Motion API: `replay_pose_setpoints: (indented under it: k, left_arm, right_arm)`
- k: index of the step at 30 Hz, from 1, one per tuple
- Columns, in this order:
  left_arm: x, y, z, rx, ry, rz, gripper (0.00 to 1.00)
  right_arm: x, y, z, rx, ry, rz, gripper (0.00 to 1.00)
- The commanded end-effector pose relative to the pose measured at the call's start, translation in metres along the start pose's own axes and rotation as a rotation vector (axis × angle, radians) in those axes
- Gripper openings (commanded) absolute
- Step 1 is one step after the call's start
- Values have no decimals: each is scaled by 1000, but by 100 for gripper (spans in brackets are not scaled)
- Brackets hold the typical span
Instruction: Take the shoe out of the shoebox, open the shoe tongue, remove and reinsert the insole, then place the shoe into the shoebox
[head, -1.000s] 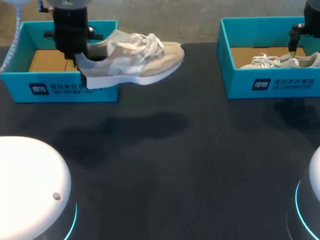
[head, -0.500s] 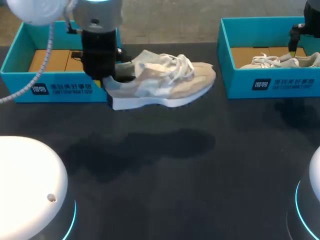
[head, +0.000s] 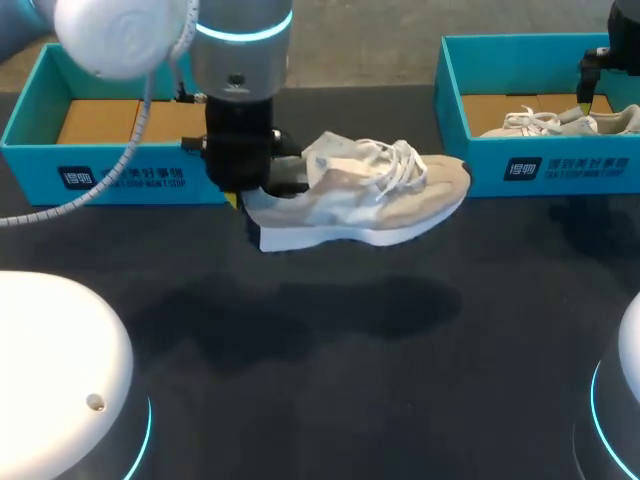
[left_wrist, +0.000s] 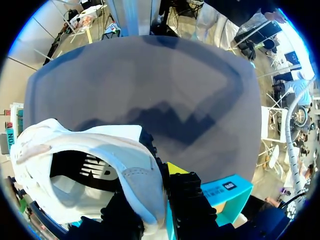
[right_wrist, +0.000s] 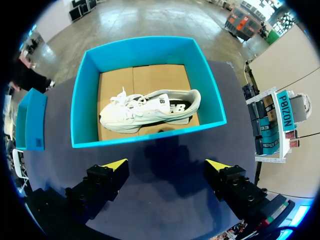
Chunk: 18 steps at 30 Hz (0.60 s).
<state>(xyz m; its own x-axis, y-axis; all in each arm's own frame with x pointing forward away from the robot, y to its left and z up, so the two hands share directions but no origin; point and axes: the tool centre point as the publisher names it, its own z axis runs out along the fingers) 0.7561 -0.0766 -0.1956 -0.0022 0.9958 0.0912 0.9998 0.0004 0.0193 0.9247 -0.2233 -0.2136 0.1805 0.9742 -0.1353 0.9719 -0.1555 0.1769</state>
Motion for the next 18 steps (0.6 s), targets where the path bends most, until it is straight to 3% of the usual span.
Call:
replay_pose_setpoints:
  k: [1, 7, 10, 18]
  left_arm:
    - [-6, -5, 8, -2, 0, 2, 0]
    - [-13, -12, 21, -3, -3, 16, 0]
    - [-17, -15, 35, -27, -22, 22, 0]
    - [-22, -22, 77, -4, -38, 22, 0]
  right_arm:
    - [0, 0, 0, -1, 0, 2, 100]
    - [0, 0, 0, -1, 0, 2, 100]
    - [0, 0, 0, -1, 0, 2, 100]
    - [0, 0, 0, -1, 0, 2, 100]
